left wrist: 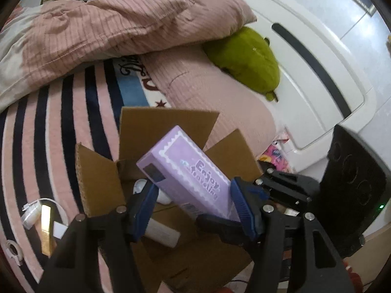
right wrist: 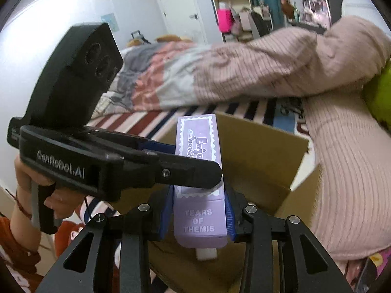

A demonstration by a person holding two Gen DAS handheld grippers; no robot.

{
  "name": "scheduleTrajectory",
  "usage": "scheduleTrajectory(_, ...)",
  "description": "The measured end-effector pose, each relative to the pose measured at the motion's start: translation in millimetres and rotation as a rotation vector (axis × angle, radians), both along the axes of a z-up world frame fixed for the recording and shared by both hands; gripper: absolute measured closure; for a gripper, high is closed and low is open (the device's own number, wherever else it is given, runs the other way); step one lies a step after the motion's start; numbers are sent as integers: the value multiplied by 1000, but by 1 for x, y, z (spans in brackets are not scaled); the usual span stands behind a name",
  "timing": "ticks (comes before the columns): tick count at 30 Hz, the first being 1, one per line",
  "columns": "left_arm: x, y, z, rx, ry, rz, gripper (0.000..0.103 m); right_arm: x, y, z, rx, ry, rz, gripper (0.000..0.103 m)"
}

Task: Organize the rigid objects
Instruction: 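Carry the lavender box into the cardboard box and release it, then move the open right gripper back over the remaining items, then grasp the tape roll with white clip using the right gripper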

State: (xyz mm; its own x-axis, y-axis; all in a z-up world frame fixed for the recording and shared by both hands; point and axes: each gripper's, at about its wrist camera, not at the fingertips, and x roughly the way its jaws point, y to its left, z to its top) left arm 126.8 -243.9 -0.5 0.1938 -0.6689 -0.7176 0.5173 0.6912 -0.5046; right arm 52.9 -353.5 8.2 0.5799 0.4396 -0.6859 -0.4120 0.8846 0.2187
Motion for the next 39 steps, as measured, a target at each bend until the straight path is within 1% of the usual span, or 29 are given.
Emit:
scheduleTrajectory(2,-2,2,0,38,-17,6,39,-1,1,-3,-43,17,-11,69)
scheduleTrajectory(3,-4,6,2,42,-31,10,38,-2,2,-3,-67,17,-29,64)
scheduleTrajectory(4,-7,13,6,37,-46,13,37,-1,1,-5,-87,24,-41,53)
scheduleTrajectory(5,-8,19,9,32,-57,19,37,0,2,-6,-98,28,-46,51)
scheduleTrajectory(7,-13,39,20,31,-96,45,36,0,6,-4,-115,19,-48,51)
scheduleTrajectory(10,-21,76,35,55,-159,111,36,-2,21,3,-121,0,-25,51)
scheduleTrajectory(13,-29,127,44,98,-213,207,35,-6,51,13,-111,-36,42,51)
scheduleTrajectory(16,-37,177,40,158,-245,306,35,-8,97,22,-98,-67,140,51)
scheduleTrajectory(19,-45,222,26,224,-261,393,34,-5,139,18,-81,-67,234,51)
scheduleTrajectory(22,-51,260,6,280,-262,466,33,0,188,0,-67,-41,338,51)
scheduleTrajectory(26,-52,299,-27,303,-230,542,33,10,236,-39,-79,18,409,51)
scheduleTrajectory(28,-52,307,-43,320,-220,562,33,15,256,-62,-99,28,416,51)
scheduleTrajectory(32,-49,320,-66,342,-197,588,33,34,279,-102,-117,53,403,50)
scheduleTrajectory(36,-49,329,-84,345,-169,607,33,52,295,-133,-124,93,371,50)
scheduleTrajectory(39,-46,332,-91,356,-155,611,33,58,302,-148,-130,108,355,50)
